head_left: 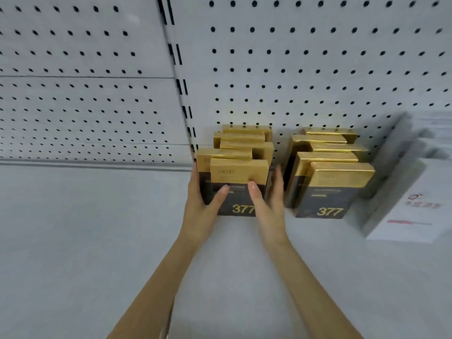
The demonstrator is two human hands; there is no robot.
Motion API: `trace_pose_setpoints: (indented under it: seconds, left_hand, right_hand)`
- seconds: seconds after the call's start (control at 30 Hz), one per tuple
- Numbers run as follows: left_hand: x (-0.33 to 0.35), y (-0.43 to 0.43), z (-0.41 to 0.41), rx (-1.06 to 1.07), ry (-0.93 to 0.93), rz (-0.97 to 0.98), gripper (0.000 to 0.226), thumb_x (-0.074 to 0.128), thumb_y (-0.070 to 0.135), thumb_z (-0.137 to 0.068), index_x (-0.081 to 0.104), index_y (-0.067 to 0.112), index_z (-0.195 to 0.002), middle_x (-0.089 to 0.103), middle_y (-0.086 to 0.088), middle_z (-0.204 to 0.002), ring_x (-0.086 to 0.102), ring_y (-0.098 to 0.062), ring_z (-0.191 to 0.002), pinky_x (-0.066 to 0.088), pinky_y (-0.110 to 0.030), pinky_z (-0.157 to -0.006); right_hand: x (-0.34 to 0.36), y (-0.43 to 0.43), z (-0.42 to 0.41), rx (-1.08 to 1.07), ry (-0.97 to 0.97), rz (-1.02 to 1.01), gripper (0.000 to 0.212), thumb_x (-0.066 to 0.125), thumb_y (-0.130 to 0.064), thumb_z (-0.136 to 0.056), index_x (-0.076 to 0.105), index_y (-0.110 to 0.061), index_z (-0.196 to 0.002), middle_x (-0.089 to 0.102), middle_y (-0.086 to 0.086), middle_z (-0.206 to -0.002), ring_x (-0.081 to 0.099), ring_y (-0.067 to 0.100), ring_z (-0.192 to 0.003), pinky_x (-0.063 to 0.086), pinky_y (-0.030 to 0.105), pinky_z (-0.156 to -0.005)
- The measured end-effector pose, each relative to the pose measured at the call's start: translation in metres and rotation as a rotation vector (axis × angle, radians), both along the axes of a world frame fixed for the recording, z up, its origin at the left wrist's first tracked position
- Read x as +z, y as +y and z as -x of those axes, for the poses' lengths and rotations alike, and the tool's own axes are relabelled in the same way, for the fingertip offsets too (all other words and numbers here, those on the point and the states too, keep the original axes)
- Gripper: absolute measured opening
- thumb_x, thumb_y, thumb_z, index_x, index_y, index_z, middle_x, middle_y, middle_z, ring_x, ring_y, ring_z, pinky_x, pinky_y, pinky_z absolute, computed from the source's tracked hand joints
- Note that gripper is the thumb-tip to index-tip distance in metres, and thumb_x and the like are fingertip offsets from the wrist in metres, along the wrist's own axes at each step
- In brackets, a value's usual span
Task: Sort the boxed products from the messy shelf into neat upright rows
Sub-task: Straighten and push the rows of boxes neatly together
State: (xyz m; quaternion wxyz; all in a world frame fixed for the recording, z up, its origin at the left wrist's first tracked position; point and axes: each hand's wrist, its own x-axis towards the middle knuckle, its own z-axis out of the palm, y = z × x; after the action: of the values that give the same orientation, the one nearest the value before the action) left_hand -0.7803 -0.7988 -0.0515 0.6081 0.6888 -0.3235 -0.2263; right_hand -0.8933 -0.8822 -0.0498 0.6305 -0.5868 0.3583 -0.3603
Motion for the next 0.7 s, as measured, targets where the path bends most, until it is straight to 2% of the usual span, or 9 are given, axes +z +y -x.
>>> trace_pose_setpoints:
  seconds: [0.1, 0.17, 0.23, 0.3, 0.37, 0.47, 0.53, 0.63, 0.7]
  left_hand:
    - [0.002, -0.017, -0.005, -0.030, 0.032, 0.056, 0.085, 0.065, 0.060, -0.076, 0.031, 0.021, -0.144, 0.055, 0.013, -0.131, 0.051, -0.004, -0.124, 0.044, -0.025, -0.102]
    - [-0.002, -0.020, -0.004, -0.063, 0.055, 0.061, 0.086, 0.064, 0.059, -0.076, 0.032, 0.018, -0.145, 0.058, 0.011, -0.130, 0.053, -0.006, -0.123, 0.045, -0.023, -0.099]
    - [-0.005, -0.024, -0.002, -0.109, 0.079, 0.052, 0.091, 0.064, 0.056, -0.075, 0.032, 0.012, -0.147, 0.058, 0.006, -0.132, 0.054, -0.009, -0.124, 0.046, -0.032, -0.102]
    - [-0.010, -0.027, -0.003, -0.133, 0.078, 0.054, 0.093, 0.062, 0.059, -0.075, 0.032, 0.009, -0.148, 0.055, 0.000, -0.137, 0.052, -0.013, -0.126, 0.044, -0.038, -0.105]
    - [-0.011, -0.026, -0.004, -0.129, 0.085, 0.072, 0.093, 0.060, 0.061, -0.076, 0.031, 0.011, -0.148, 0.053, -0.001, -0.140, 0.051, -0.011, -0.127, 0.046, -0.028, -0.102]
    - [-0.011, -0.025, -0.005, -0.095, 0.123, 0.121, 0.086, 0.055, 0.056, -0.083, 0.023, 0.016, -0.152, 0.053, 0.014, -0.138, 0.049, 0.000, -0.126, 0.043, -0.012, -0.095]
    - [-0.012, -0.025, -0.004, -0.097, 0.131, 0.131, 0.080, 0.049, 0.057, -0.086, 0.024, 0.020, -0.152, 0.056, 0.021, -0.133, 0.051, 0.001, -0.124, 0.044, -0.016, -0.097]
    - [-0.013, -0.026, -0.004, -0.101, 0.128, 0.102, 0.080, 0.044, 0.067, -0.083, 0.031, 0.023, -0.149, 0.059, 0.015, -0.132, 0.054, -0.004, -0.122, 0.044, -0.030, -0.103]
    - [-0.013, -0.027, -0.003, -0.090, 0.113, 0.094, 0.080, 0.043, 0.068, -0.082, 0.033, 0.024, -0.149, 0.059, 0.014, -0.133, 0.055, -0.004, -0.121, 0.044, -0.032, -0.103]
  right_hand:
    - [-0.003, -0.010, -0.012, -0.010, 0.011, 0.032, 0.096, 0.060, -0.067, -0.074, 0.016, -0.036, -0.153, 0.029, -0.011, -0.157, 0.024, 0.004, -0.144, 0.025, 0.035, -0.119]
    - [-0.005, -0.011, -0.014, 0.013, -0.002, 0.039, 0.096, 0.058, -0.067, -0.071, 0.017, -0.035, -0.153, 0.036, -0.011, -0.154, 0.030, 0.001, -0.141, 0.032, 0.022, -0.113]
    - [-0.008, -0.012, -0.012, 0.041, 0.000, 0.057, 0.092, 0.059, -0.062, -0.073, 0.025, -0.029, -0.152, 0.050, -0.020, -0.141, 0.042, -0.007, -0.130, 0.039, 0.008, -0.098]
    - [-0.013, -0.013, -0.010, 0.054, 0.001, 0.063, 0.088, 0.058, -0.059, -0.074, 0.030, -0.025, -0.151, 0.056, -0.036, -0.124, 0.047, -0.016, -0.119, 0.040, 0.001, -0.087]
    - [-0.014, -0.013, -0.010, 0.052, -0.011, 0.058, 0.087, 0.058, -0.059, -0.075, 0.030, -0.026, -0.150, 0.056, -0.040, -0.120, 0.047, -0.018, -0.117, 0.039, 0.000, -0.086]
    - [-0.013, -0.012, -0.011, 0.041, -0.020, 0.027, 0.090, 0.060, -0.063, -0.073, 0.030, -0.029, -0.151, 0.057, -0.027, -0.128, 0.049, -0.007, -0.124, 0.043, 0.009, -0.095]
    - [-0.013, -0.012, -0.011, 0.036, -0.005, 0.027, 0.090, 0.059, -0.065, -0.072, 0.031, -0.029, -0.150, 0.059, -0.024, -0.128, 0.050, 0.000, -0.125, 0.045, 0.020, -0.101]
    - [-0.012, -0.013, -0.012, 0.021, 0.044, 0.060, 0.085, 0.056, -0.065, -0.075, 0.033, -0.029, -0.149, 0.061, -0.023, -0.125, 0.053, 0.003, -0.124, 0.044, 0.036, -0.107]
    - [-0.012, -0.014, -0.013, 0.007, 0.066, 0.067, 0.085, 0.055, -0.066, -0.076, 0.034, -0.028, -0.148, 0.062, -0.023, -0.124, 0.054, 0.004, -0.123, 0.043, 0.043, -0.108]
